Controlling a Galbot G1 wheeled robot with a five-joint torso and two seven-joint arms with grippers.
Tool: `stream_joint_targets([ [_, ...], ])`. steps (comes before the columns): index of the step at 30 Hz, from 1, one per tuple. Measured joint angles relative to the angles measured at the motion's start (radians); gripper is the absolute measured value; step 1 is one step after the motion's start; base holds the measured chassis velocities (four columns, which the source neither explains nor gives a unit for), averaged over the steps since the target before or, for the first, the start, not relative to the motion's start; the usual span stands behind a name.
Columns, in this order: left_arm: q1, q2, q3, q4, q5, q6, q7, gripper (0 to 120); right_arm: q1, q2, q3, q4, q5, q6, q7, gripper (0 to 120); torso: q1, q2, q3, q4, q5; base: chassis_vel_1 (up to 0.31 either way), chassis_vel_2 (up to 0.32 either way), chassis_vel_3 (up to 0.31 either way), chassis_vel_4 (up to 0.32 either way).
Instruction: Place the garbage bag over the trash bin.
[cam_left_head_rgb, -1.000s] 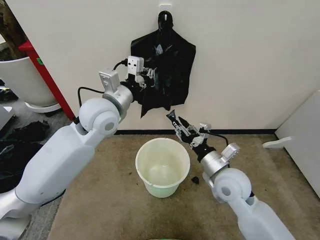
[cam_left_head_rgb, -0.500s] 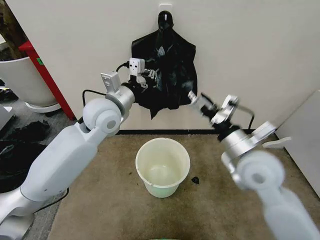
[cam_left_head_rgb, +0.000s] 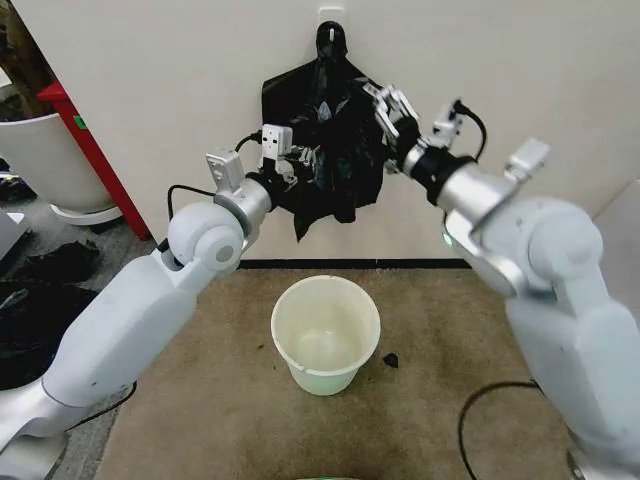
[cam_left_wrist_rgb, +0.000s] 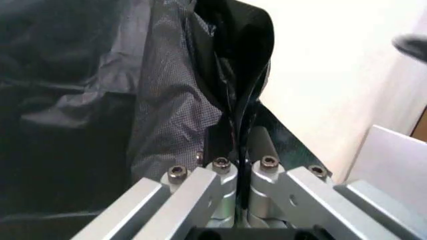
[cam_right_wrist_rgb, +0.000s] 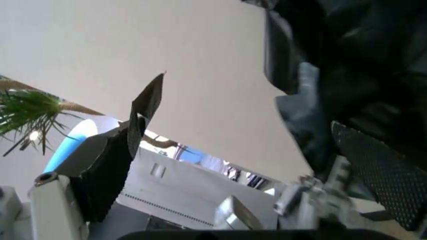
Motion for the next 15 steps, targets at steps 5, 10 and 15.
stream_joint_targets([
  [5, -0.008, -0.003, 0.006, 0.000, 0.004, 0.000, 0.001, 0, 0.042, 0.017, -0.032, -0.040, -0.026, 0.002, 0.012, 100, 0.000, 0.000, 0.000, -0.0002, 0.0000, 0.000, 0.000, 0.000, 0.000],
  [10, -0.013, -0.009, 0.010, 0.002, 0.008, 0.000, 0.003, 0, 0.068, 0.024, -0.068, -0.086, -0.075, 0.001, 0.032, 100, 0.000, 0.000, 0.000, -0.0002, 0.0000, 0.000, 0.000, 0.000, 0.000],
  [15, -0.014, -0.014, 0.014, 0.003, 0.013, 0.000, 0.004, 0, 0.086, 0.025, -0.094, -0.116, -0.117, 0.000, 0.051, 100, 0.000, 0.000, 0.000, -0.0002, 0.0000, 0.000, 0.000, 0.000, 0.000],
])
